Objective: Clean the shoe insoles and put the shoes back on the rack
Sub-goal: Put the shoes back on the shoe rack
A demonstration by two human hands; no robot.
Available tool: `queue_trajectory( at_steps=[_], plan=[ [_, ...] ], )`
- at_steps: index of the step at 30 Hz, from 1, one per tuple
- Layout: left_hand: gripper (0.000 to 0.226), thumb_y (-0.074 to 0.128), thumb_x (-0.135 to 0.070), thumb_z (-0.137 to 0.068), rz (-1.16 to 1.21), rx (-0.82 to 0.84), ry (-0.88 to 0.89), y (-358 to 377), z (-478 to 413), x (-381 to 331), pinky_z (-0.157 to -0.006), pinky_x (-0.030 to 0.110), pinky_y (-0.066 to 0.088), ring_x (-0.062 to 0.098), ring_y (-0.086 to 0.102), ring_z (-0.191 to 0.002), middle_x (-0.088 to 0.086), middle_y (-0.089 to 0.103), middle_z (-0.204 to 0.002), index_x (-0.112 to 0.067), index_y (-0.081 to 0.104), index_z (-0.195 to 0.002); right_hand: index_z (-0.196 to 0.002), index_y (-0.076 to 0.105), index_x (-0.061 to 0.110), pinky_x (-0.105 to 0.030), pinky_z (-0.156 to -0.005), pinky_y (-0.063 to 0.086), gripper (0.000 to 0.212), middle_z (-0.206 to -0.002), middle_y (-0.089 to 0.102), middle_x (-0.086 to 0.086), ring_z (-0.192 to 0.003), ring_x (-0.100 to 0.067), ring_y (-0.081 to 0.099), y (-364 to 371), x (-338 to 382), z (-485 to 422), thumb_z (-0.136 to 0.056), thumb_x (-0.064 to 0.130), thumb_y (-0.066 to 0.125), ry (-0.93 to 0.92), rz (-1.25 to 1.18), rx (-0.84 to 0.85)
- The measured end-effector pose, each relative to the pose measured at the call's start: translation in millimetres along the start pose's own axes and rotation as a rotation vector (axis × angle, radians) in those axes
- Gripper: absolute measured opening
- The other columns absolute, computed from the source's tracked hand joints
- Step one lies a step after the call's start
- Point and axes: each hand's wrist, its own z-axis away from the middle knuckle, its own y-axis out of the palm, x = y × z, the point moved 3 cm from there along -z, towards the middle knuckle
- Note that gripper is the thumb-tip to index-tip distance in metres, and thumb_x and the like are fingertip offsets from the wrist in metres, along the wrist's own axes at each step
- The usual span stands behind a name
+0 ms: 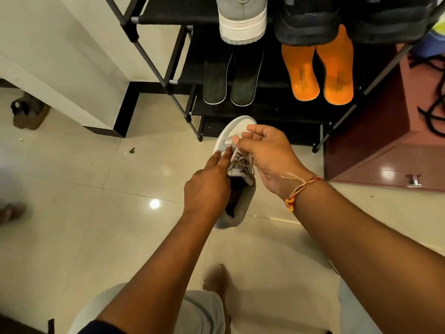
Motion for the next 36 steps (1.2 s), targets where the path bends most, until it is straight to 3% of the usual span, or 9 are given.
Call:
queue_trajectory(
  at_steps=[5, 9, 12, 16, 22, 25, 28, 32, 36],
  plan=[
    [0.056, 0.037, -0.032, -0.107, 0.046, 0.055, -0.156, 3.9, -7.2, 14.3, -0.082, 0.043, 0.057, 0.031, 0.064, -0.105, 0.001, 0.053, -0.144, -0.044, 0.017, -0.158, -0.125, 0.057, 0.001, -0.023, -0.076, 0.058, 0.035, -0.087, 0.076, -0.005, -0.092, -0.014, 0.073, 0.4, 18.1, 14.2, -0.092, -0.007, 0.056, 0.074, -0.360, 0.087],
    [0.051, 0.035, -0.036, -0.107, 0.139, 0.032, -0.283, 0.4, -13.3, 29.3, -0.074, 0.037, 0.047, 0.033, 0.063, -0.106, 0.006, 0.059, -0.134, -0.039, 0.027, -0.157, -0.116, 0.061, -0.008, -0.027, -0.078, 0.059, 0.029, -0.092, 0.073, -0.017, -0.083, -0.016, 0.073, 0.9, 21.1, 30.2, -0.094, -0.014, 0.044, 0.216, -0.489, 0.243],
    [0.047, 0.035, -0.041, -0.107, 0.238, -0.014, -0.329, -4.7, -16.4, 32.3, -0.073, 0.037, 0.045, 0.031, 0.063, -0.102, 0.007, 0.062, -0.129, -0.035, 0.034, -0.154, -0.111, 0.063, -0.007, -0.024, -0.075, 0.058, 0.027, -0.093, 0.072, -0.018, -0.082, -0.016, 0.070, 4.9, 9.6, 41.9, -0.097, -0.012, 0.041, 0.321, -0.249, 0.380],
    [0.048, 0.033, -0.039, -0.108, 0.312, -0.094, -0.295, -10.9, -14.7, 21.4, -0.076, 0.035, 0.042, 0.031, 0.061, -0.110, 0.007, 0.060, -0.132, -0.034, 0.032, -0.156, -0.107, 0.065, -0.001, -0.024, -0.076, 0.058, 0.028, -0.103, 0.069, -0.019, -0.086, -0.016, 0.070, 9.0, -9.5, 37.3, -0.096, -0.014, 0.043, 0.321, 0.057, 0.364],
    [0.050, 0.037, -0.029, -0.107, 0.376, -0.095, -0.283, -8.0, -16.1, 15.7, -0.080, 0.034, 0.044, 0.028, 0.061, -0.114, 0.005, 0.059, -0.139, -0.037, 0.032, -0.157, -0.105, 0.067, 0.020, -0.031, -0.101, 0.051, 0.039, -0.117, 0.068, -0.007, -0.113, -0.019, 0.063, 12.8, -14.1, 27.1, -0.092, -0.010, 0.046, 0.107, 0.463, 0.461],
    [0.051, 0.038, -0.029, -0.107, 0.337, -0.089, -0.282, -8.1, -14.4, 17.4, -0.083, 0.037, 0.049, 0.030, 0.061, -0.116, 0.006, 0.058, -0.139, -0.036, 0.031, -0.157, -0.114, 0.069, 0.026, -0.014, -0.092, 0.045, 0.048, -0.122, 0.064, 0.007, -0.115, -0.009, 0.056, 9.9, -3.8, 27.8, -0.092, -0.010, 0.046, -0.089, 0.635, 0.484],
    [0.050, 0.037, -0.033, -0.108, 0.339, -0.099, -0.301, -8.4, -15.1, 20.7, -0.083, 0.036, 0.049, 0.031, 0.061, -0.115, 0.006, 0.058, -0.139, -0.034, 0.031, -0.157, -0.106, 0.068, 0.034, -0.008, -0.080, 0.044, 0.044, -0.116, 0.061, 0.014, -0.103, -0.003, 0.059, 2.3, 0.8, 24.5, -0.090, -0.007, 0.058, -0.226, 0.721, 0.415],
    [0.050, 0.036, -0.036, -0.108, 0.365, -0.123, -0.323, -10.3, -16.3, 20.3, -0.088, 0.039, 0.054, 0.028, 0.063, -0.111, 0.005, 0.060, -0.137, -0.034, 0.031, -0.157, -0.105, 0.059, 0.031, -0.028, -0.082, 0.056, 0.035, -0.110, 0.060, 0.010, -0.098, -0.012, 0.063, -7.5, 0.9, 14.5, -0.083, 0.012, 0.077, -0.315, 0.796, 0.180],
    [0.048, 0.036, -0.036, -0.108, 0.394, -0.147, -0.325, -10.9, -15.5, 16.8, -0.089, 0.042, 0.056, 0.027, 0.064, -0.108, 0.004, 0.061, -0.135, -0.035, 0.034, -0.156, -0.116, 0.049, 0.028, -0.021, -0.073, 0.044, 0.061, -0.118, 0.054, 0.003, -0.102, -0.014, 0.054, -9.1, -5.6, 9.6, -0.069, 0.033, 0.089, -0.263, 0.932, 0.102]
  ],
)
